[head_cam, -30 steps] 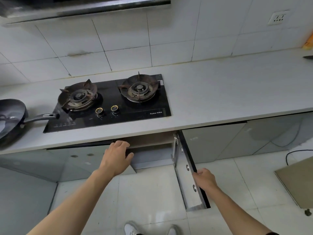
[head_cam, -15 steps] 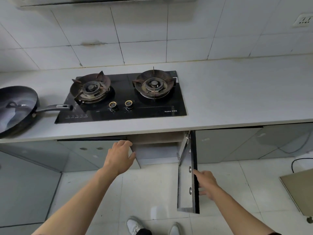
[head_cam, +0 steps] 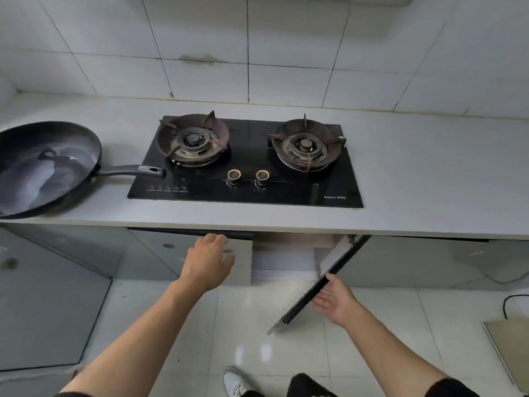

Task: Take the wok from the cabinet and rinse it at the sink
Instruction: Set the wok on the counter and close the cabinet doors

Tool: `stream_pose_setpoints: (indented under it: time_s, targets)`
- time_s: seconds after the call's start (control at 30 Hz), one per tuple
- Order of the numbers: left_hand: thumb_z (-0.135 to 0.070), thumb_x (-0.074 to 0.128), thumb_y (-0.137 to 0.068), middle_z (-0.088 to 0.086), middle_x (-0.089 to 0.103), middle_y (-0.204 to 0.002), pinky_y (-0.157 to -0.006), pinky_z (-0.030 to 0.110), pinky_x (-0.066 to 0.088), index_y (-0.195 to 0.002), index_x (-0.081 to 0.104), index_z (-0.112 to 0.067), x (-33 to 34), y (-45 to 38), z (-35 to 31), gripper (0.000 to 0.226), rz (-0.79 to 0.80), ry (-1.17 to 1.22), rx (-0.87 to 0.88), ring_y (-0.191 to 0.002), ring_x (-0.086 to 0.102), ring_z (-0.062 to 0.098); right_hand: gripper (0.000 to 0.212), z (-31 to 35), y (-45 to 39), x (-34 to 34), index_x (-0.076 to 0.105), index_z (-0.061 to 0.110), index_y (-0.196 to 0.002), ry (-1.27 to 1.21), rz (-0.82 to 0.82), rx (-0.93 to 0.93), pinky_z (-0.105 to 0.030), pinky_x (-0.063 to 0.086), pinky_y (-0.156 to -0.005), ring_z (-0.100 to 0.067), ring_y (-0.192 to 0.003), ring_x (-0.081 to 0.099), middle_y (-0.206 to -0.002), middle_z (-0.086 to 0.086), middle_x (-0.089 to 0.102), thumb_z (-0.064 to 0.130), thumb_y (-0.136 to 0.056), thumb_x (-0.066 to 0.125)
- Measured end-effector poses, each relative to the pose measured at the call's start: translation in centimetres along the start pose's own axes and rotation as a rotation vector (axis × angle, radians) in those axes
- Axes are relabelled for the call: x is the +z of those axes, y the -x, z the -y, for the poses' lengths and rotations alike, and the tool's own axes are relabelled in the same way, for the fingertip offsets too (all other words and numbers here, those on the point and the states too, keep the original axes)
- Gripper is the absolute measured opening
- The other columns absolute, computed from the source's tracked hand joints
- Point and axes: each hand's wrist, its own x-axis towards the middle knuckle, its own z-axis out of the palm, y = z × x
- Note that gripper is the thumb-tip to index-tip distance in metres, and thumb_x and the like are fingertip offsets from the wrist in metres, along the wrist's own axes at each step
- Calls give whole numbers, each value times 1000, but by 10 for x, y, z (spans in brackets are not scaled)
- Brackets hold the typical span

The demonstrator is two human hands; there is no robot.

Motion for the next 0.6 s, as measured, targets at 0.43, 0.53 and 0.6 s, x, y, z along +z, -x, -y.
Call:
stream_pose_setpoints:
  time_s: [0.43,0.53,0.6]
  targets:
    - [-41,52,-95,4,52,-138,-101,42,44,-136,47,-16,-11,-40,36,48,18,-20,-61,-124,45,25,83,52,-20,97,23,-9,-143,-355,16,53,-46,34,-114,-40,-136,37,-149,-28,31,50,-93,53]
    - [-41,52,-96,3,50,-141,-105,41,42,-138,45,-17,-7,-53,27,50,30,-9,-68,-129,43,25,85,60,-25,104,22,-6,-146,-387,31,73,-47,32,-114,-39,-136,37,-150,-26,31,55,-92,49]
    - [-41,53,-95,3,51,-140,-105,41,42,-137,46,-17,-5,-61,23,49,31,1,-69,-128,44,24,87,65,-29,109,21,-5,-147,-411,40,79,-47,32,-115,-39,-137,36,-151,-26,30,58,-92,47]
